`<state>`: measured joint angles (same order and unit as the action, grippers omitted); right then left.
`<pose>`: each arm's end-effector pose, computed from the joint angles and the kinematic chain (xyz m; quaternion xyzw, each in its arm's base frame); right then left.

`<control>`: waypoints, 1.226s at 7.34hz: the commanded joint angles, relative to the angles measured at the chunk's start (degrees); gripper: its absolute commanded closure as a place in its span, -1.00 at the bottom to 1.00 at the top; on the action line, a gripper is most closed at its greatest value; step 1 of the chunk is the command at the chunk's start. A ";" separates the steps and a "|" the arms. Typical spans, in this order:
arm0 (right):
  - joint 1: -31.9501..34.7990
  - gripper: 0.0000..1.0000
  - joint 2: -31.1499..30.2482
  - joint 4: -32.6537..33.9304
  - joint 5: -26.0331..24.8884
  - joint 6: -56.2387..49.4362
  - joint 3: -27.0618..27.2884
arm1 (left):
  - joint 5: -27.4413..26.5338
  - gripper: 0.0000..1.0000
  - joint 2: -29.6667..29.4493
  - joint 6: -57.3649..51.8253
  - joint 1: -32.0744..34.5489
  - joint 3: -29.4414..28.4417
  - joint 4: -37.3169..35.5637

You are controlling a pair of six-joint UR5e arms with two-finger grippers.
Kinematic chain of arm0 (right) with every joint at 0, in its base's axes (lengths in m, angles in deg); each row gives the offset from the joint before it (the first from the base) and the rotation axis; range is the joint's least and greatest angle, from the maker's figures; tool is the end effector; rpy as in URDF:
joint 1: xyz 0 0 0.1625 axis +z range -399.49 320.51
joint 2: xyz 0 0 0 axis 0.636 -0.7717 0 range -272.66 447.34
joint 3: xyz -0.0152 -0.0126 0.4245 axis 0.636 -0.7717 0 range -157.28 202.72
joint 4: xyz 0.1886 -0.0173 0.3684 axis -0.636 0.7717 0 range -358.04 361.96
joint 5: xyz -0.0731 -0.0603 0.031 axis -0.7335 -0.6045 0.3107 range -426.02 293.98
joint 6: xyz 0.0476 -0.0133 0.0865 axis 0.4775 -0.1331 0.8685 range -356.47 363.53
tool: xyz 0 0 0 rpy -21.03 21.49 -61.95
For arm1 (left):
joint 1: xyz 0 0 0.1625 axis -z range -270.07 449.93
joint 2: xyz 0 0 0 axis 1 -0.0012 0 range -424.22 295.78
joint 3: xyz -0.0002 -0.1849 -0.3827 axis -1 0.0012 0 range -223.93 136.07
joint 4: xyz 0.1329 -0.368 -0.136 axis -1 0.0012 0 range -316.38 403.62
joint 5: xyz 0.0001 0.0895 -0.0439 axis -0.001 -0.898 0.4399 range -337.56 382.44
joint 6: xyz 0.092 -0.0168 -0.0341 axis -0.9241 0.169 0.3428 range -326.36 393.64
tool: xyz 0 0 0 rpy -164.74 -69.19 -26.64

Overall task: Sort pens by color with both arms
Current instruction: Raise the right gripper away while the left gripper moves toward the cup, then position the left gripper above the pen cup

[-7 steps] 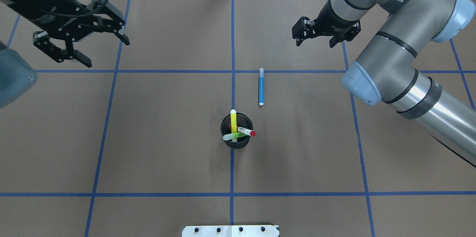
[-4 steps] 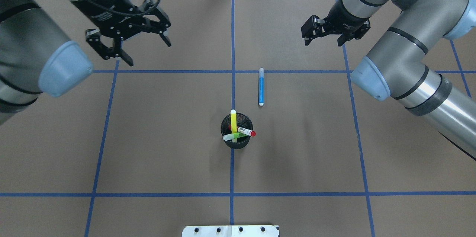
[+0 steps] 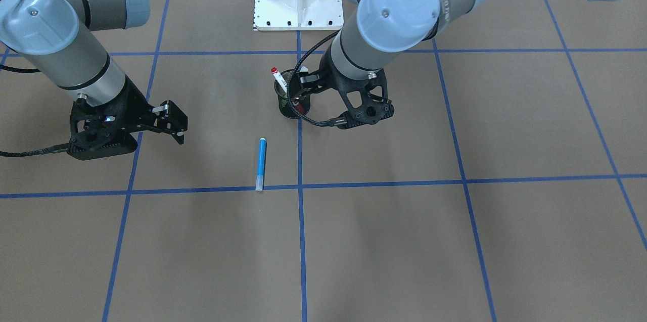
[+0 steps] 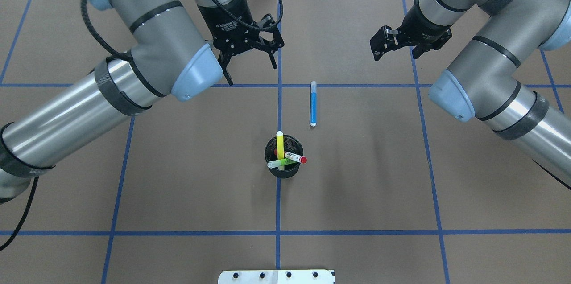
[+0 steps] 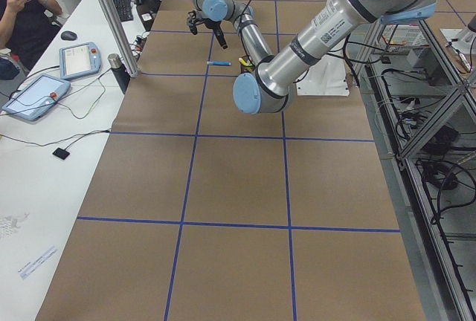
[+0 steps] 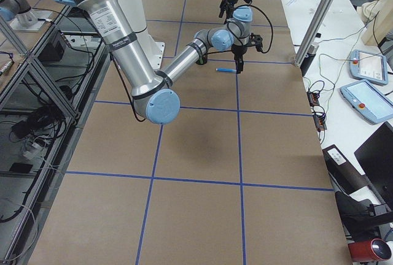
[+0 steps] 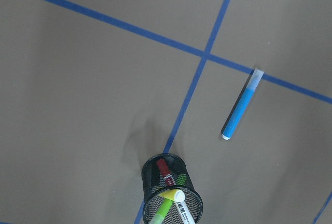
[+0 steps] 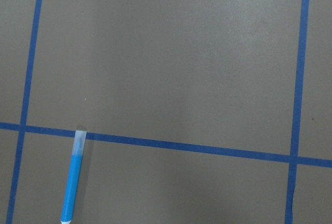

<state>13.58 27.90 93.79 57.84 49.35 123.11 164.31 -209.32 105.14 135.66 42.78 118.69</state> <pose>-0.3233 -0.5600 0.2727 0.0590 -0.4177 -0.0273 0.9063 0.4546 -0.5451 0.0867 -0.2002 0.4615 -0.0663 0.8617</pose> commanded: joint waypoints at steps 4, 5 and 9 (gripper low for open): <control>-1.30 -0.99 -0.76 0.19 0.50 -0.03 0.42 | 2.18 -1.00 0.00 3.17 -6.25 -2.25 0.15; -1.30 -0.99 -0.50 0.28 0.50 0.06 0.34 | 2.10 -1.00 -0.18 4.77 -7.56 -2.08 0.16; -1.39 -0.99 -0.59 0.19 -0.20 0.15 0.60 | 1.48 -0.99 -0.35 20.41 -9.51 -5.57 9.35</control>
<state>12.20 27.38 93.98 57.77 49.47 123.57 166.01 -209.58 121.48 126.52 39.39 124.01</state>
